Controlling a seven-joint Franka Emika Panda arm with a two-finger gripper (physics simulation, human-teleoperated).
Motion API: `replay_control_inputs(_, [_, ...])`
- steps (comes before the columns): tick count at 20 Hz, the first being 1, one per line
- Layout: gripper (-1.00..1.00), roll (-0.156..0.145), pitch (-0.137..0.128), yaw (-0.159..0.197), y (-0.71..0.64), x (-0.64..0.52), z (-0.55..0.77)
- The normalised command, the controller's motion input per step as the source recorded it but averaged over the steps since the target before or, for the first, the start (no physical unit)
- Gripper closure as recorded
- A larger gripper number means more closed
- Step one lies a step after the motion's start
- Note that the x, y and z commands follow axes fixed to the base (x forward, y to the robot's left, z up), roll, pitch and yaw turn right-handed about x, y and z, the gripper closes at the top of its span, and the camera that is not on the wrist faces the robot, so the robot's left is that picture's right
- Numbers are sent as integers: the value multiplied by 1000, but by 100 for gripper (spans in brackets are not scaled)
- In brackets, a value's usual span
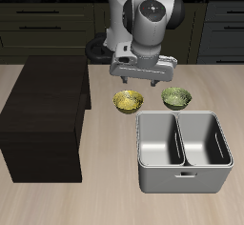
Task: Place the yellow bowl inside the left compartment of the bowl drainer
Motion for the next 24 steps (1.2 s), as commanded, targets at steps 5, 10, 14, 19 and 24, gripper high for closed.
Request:
replay_control_inputs(5, [-100,34,58,-41,149,-35,-298])
replay_control_inputs(10, [-100,-2,26,-7,26,-6,-241])
replay_control_inputs(14, [-100,-1,38,-13,-15,-2,-245])
replay_control_inputs(19, [-100,6,9,-5,37,-52,-159])
replay_control_inputs(24, [-100,11,2,-8,72,-52,-130])
